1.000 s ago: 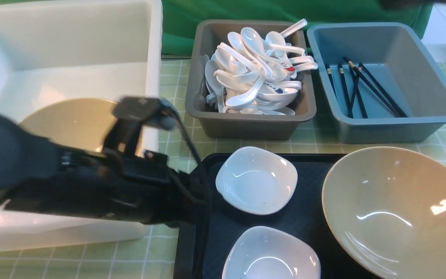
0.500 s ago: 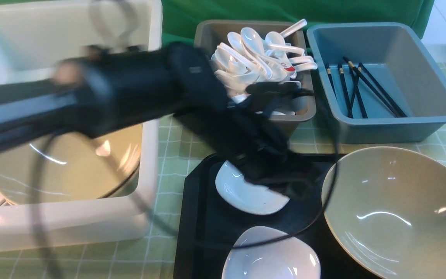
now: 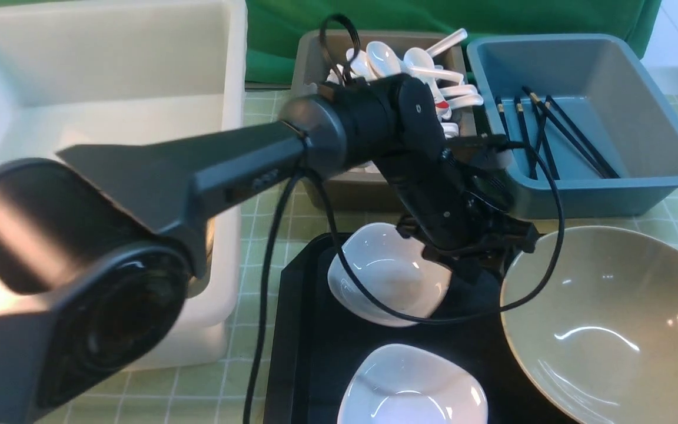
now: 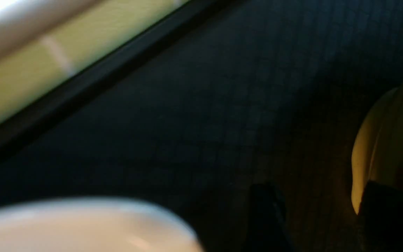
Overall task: On green table put chopsticks spoon bowls plates into blue grey white boxes.
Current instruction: 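Grasp the large bowl on the tray by its rim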
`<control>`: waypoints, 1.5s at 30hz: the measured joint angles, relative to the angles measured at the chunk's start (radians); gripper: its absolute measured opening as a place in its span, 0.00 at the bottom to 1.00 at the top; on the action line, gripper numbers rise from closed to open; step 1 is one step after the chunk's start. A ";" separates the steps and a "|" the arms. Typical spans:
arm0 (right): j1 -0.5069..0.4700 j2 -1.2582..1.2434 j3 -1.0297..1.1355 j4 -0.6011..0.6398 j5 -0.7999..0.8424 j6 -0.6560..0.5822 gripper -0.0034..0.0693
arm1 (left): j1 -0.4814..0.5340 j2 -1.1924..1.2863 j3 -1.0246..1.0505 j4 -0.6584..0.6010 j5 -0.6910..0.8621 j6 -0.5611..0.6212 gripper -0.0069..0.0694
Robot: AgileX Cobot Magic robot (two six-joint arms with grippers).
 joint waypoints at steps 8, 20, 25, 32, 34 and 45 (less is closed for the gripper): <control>0.000 0.000 0.000 0.000 0.009 -0.002 0.08 | 0.006 -0.008 -0.011 0.086 0.005 -0.029 0.38; 0.000 0.000 0.000 -0.001 -0.007 0.000 0.08 | 0.028 -0.151 -0.058 0.271 0.180 -0.107 0.56; 0.000 0.000 0.000 -0.001 -0.008 0.000 0.08 | 0.023 -0.082 -0.058 0.084 0.184 -0.033 0.57; 0.000 0.000 0.000 -0.001 -0.008 0.001 0.09 | 0.023 0.050 -0.058 -0.137 0.172 0.171 0.56; 0.000 0.000 0.000 -0.001 -0.008 0.001 0.09 | 0.023 0.058 -0.058 -0.157 0.171 0.189 0.53; 0.000 0.000 0.000 0.008 -0.037 0.001 0.10 | 0.103 0.020 -0.062 -0.219 0.237 0.272 0.11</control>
